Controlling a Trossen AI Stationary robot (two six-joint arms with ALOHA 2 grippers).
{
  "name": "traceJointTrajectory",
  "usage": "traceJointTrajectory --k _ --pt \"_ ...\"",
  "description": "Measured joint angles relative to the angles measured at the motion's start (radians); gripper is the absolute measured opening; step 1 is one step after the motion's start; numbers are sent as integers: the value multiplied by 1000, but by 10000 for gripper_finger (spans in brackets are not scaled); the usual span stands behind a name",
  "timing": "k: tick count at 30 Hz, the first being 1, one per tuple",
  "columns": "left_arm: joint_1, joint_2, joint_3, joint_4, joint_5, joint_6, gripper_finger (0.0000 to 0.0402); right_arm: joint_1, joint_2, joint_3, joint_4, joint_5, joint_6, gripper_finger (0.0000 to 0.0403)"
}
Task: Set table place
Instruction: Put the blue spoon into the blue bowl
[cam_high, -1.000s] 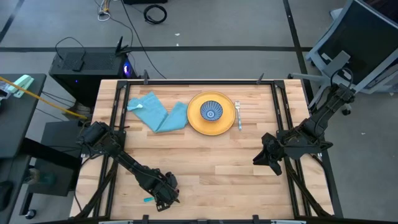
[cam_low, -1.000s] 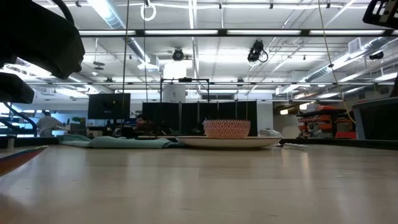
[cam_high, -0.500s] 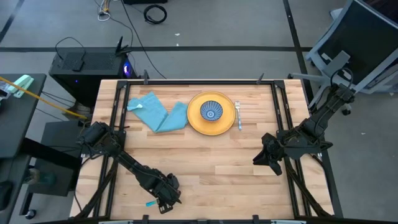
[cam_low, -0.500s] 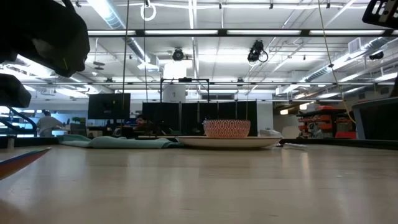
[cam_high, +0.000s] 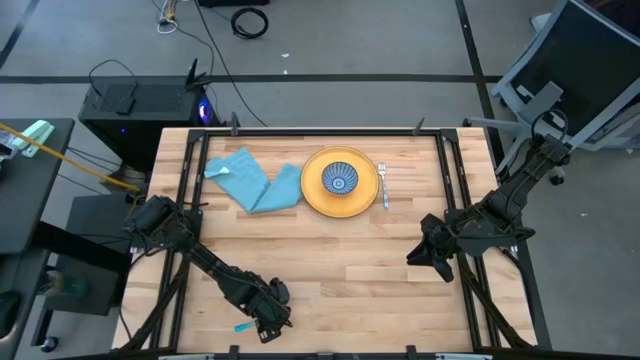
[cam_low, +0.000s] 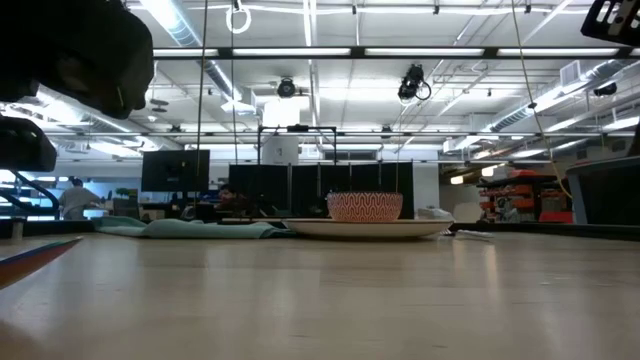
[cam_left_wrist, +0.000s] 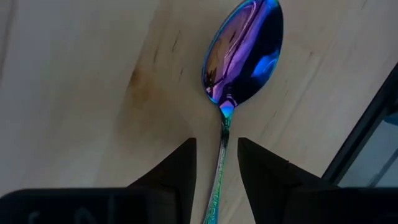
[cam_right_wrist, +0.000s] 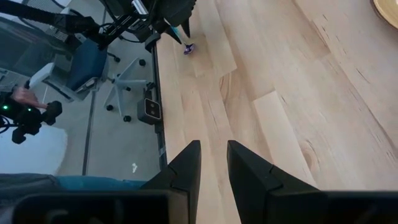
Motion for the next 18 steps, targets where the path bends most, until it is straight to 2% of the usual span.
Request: traceJointTrajectory --k 18 --pt "-1 2 1 0 -4 3 125 0 0 0 0 25 -7 85"
